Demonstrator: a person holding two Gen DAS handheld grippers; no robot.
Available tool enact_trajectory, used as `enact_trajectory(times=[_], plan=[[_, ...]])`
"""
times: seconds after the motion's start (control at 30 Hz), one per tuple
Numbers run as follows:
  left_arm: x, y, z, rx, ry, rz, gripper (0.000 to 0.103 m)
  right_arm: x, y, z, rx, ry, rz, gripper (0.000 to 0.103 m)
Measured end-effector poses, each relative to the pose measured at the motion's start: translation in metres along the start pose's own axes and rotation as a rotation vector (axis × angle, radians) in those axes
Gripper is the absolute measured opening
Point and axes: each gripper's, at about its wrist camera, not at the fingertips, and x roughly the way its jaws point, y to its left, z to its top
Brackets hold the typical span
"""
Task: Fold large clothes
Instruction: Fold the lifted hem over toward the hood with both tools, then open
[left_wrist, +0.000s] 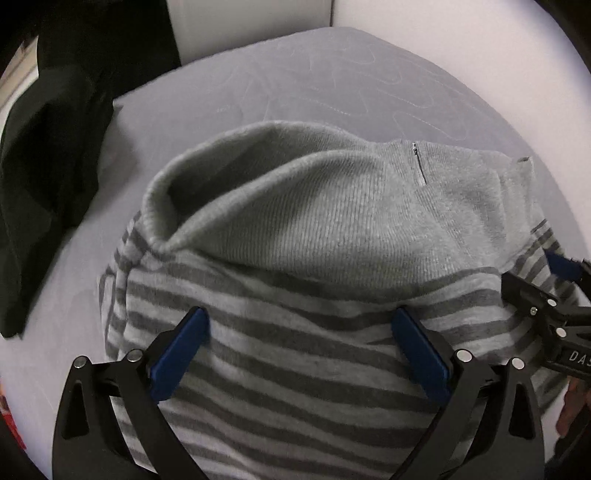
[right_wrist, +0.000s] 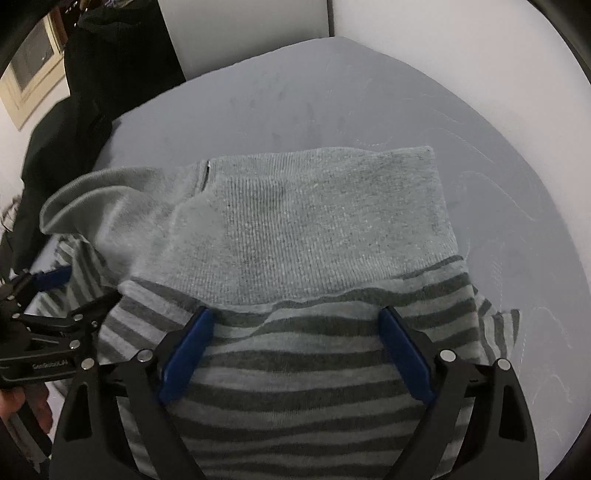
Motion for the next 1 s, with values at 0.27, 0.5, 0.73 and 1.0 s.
enact_trajectory(times=[0.27, 0.5, 0.73, 1.0], plan=[[0.017, 0.005, 0.019, -0.032, -0.009, -0.015, 0.098, 0.023, -0.013, 0.015, 0.057, 0.013, -0.016, 0.095], [0.037, 0.022, 0.037, -0.075, 0.017, -0.084, 0.098, 0.044, -0.029, 0.033, 0.137, 0.051, -0.002, 0.098], [0.048, 0.034, 0.055, -0.113, 0.014, -0.117, 0.098, 0.055, -0.054, 0.044, 0.240, 0.074, 0.023, 0.098], [0.055, 0.040, 0.060, -0.106, 0.009, -0.127, 0.098, 0.059, -0.060, 0.051, 0.275, 0.080, 0.022, 0.098]])
